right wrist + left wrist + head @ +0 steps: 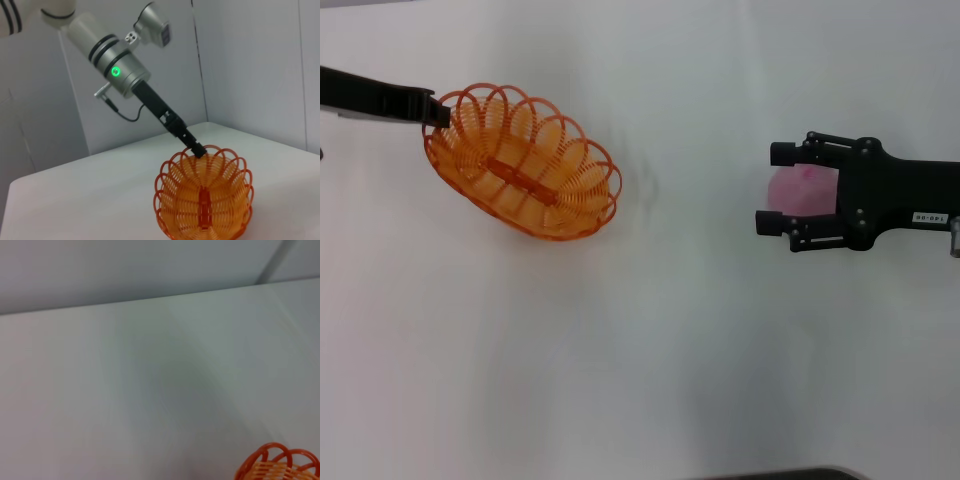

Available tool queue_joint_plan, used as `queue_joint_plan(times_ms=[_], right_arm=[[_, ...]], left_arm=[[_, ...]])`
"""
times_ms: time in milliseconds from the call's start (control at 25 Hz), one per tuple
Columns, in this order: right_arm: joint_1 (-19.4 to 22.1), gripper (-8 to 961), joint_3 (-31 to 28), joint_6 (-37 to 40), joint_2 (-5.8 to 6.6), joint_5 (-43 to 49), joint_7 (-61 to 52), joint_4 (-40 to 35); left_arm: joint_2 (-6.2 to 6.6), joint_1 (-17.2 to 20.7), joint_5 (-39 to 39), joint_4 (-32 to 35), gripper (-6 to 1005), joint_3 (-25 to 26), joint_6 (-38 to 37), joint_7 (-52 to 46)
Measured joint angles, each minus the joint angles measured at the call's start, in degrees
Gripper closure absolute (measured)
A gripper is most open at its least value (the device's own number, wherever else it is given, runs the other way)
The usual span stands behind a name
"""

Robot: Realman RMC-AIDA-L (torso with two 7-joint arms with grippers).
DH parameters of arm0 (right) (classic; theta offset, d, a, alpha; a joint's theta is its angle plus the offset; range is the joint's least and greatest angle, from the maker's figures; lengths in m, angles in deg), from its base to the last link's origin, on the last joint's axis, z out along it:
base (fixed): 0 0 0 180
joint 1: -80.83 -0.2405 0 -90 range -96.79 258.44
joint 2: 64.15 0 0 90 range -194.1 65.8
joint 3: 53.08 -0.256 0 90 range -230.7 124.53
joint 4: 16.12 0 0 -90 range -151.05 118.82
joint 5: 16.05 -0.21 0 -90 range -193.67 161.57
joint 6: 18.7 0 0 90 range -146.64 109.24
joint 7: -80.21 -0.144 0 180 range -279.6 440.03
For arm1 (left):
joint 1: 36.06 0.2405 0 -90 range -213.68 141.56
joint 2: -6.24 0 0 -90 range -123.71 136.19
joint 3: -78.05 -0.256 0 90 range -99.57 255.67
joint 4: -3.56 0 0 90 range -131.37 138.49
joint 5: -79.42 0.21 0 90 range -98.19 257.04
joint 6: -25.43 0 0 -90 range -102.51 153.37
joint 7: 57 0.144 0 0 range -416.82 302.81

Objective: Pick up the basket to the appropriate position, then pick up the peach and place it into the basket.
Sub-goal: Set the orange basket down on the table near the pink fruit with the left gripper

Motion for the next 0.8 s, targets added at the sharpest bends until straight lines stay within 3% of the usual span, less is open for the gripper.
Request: queue_joint_plan(times_ms=[200, 400, 640, 760, 800], right_arm=[[-0.5, 7, -1.1, -0.5, -0.01, 0.0, -3.0, -0.5], [-0.7, 8, -1.1, -0.6, 0.02, 0.3, -3.6, -0.6], [-0.2, 8, -1.4, -2.8, 0.40, 0.2, -2.6, -0.5], [-0.2, 7, -1.4, -3.1, 0.60, 0.2, -1.7, -0.3], [-0.2, 7, -1.4, -3.1, 0.64, 0.3, -1.6, -0.5]], left_arm=[[-0.39, 2.2, -1.3, 0.0, 958, -1.3, 2.9, -5.3], [-0.49, 6.0, -3.5, -0.2, 958, -7.1, 7.7, -13.0], [-0.53, 12.3, -16.6, -1.1, 958, -10.8, 13.6, -16.6], [-0.55, 13.4, -19.0, -1.4, 958, -13.1, 15.6, -17.7], [-0.56, 14.7, -19.9, -1.9, 958, -16.6, 18.6, -19.9]])
